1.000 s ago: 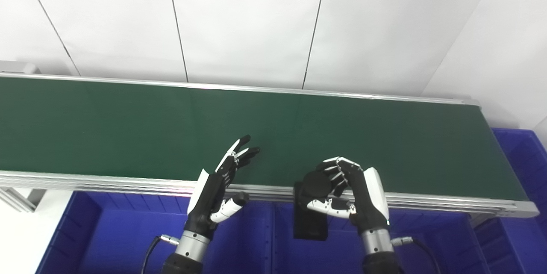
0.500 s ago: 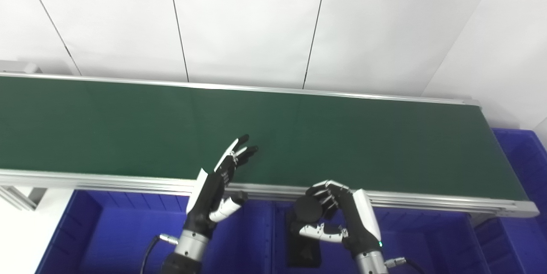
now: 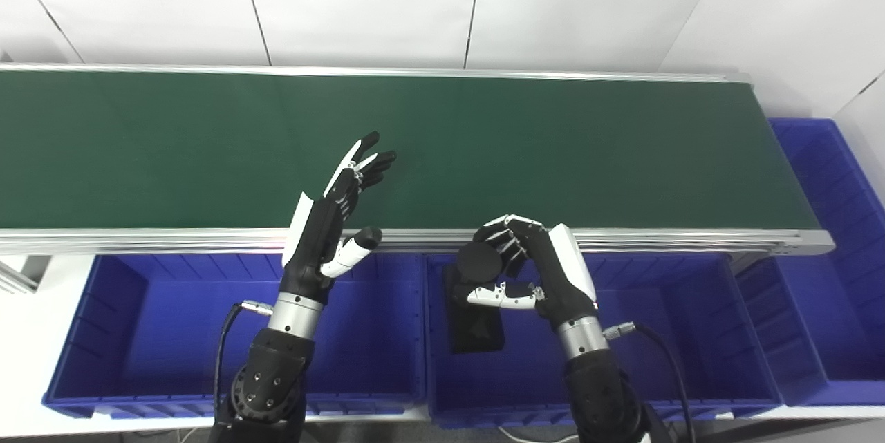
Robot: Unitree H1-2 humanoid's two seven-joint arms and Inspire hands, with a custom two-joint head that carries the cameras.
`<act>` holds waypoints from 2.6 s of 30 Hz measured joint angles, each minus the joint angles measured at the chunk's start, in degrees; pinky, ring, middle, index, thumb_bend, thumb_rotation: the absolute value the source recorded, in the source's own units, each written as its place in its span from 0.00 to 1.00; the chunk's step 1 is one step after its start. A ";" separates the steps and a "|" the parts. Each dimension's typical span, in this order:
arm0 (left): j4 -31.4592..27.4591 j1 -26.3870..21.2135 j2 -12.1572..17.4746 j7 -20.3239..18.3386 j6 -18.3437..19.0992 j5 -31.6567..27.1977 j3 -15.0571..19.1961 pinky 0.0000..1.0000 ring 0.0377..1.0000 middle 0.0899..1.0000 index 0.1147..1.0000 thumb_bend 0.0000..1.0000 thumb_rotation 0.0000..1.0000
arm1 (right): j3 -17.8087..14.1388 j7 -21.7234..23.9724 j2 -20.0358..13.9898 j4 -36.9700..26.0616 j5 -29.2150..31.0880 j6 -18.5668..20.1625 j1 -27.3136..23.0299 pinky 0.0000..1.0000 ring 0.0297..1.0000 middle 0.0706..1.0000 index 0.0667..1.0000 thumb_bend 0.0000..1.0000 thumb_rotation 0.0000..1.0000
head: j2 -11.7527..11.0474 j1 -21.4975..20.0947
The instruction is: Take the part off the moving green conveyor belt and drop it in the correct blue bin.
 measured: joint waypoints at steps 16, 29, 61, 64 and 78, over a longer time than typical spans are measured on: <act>0.36 0.09 0.00 -0.05 -0.08 -0.16 0.11 0.86 0.86 0.84 0.93 0.75 0.87 | 0.83 -0.58 -2.06 3.04 -3.33 0.01 0.01 0.30 0.35 0.42 0.51 0.51 0.00 | -0.61 0.26; -0.01 0.32 0.01 -0.14 -0.01 -0.13 0.08 0.87 0.86 0.83 0.93 0.74 0.86 | 2.16 -3.91 -2.81 12.00 -6.09 -0.04 -0.70 0.25 0.34 0.40 0.50 0.51 0.00 | -0.70 0.61; 0.57 0.24 0.02 0.39 0.02 2.64 0.70 0.85 0.84 0.83 0.93 0.73 0.91 | 6.71 7.60 -5.81 12.67 -6.50 4.22 -2.48 0.64 0.80 0.85 0.79 1.00 0.64 | -1.41 2.19; 2.11 -0.24 0.04 0.84 -0.34 3.62 1.18 0.86 0.84 0.84 0.93 0.74 0.90 | 6.62 8.26 -5.99 12.19 -5.89 4.24 -2.69 0.65 0.80 0.84 0.80 1.00 0.70 | -1.49 2.81; -4.28 5.23 0.27 0.41 0.07 2.32 1.71 0.90 0.87 0.83 0.94 0.78 0.86 | 1.19 5.72 -0.89 3.79 11.54 -3.60 1.00 0.70 0.76 0.82 0.81 1.00 0.77 | -2.37 6.24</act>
